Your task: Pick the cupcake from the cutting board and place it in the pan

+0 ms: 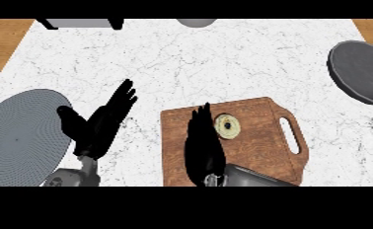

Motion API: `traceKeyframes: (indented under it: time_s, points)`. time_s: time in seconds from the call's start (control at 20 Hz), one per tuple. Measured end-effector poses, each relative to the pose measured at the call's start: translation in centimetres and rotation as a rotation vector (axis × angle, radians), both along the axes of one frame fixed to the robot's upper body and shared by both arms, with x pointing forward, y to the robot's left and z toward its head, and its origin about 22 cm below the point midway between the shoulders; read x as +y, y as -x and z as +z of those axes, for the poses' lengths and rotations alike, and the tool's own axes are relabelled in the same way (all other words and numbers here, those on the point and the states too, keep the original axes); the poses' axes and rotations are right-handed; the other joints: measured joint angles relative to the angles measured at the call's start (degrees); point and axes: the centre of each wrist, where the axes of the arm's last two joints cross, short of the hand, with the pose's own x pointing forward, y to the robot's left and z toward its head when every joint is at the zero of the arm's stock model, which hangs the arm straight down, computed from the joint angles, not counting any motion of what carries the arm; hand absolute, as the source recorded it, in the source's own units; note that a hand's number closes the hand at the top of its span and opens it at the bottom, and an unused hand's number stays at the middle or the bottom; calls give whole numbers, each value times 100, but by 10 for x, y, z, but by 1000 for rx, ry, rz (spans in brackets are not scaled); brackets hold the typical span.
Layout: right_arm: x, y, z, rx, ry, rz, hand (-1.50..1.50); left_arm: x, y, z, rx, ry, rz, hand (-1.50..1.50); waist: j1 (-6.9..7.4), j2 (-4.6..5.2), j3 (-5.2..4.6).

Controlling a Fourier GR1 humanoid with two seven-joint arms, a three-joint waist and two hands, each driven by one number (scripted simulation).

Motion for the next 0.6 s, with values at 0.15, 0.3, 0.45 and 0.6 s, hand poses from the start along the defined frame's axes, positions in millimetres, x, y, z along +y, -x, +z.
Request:
traceKeyframes:
  time_s: [0.15,0.3,0.45,0.6]
  points:
    - [-8,-10,-6,-8,13,-9,-150,8,2,0,1,1,2,0,9,3,0]
    - [-12,-17,-10,-13,16,-10,150,6,4,-4,4,-2,-1,0,10,3,0]
    - [-18,-26,-9,-13,-1,13,150,10,2,0,6,-3,-1,0,13,3,0]
    - [-24,-32,-13,-26,0,81,150,9,-1,-2,2,-4,-3,0,18,5,0]
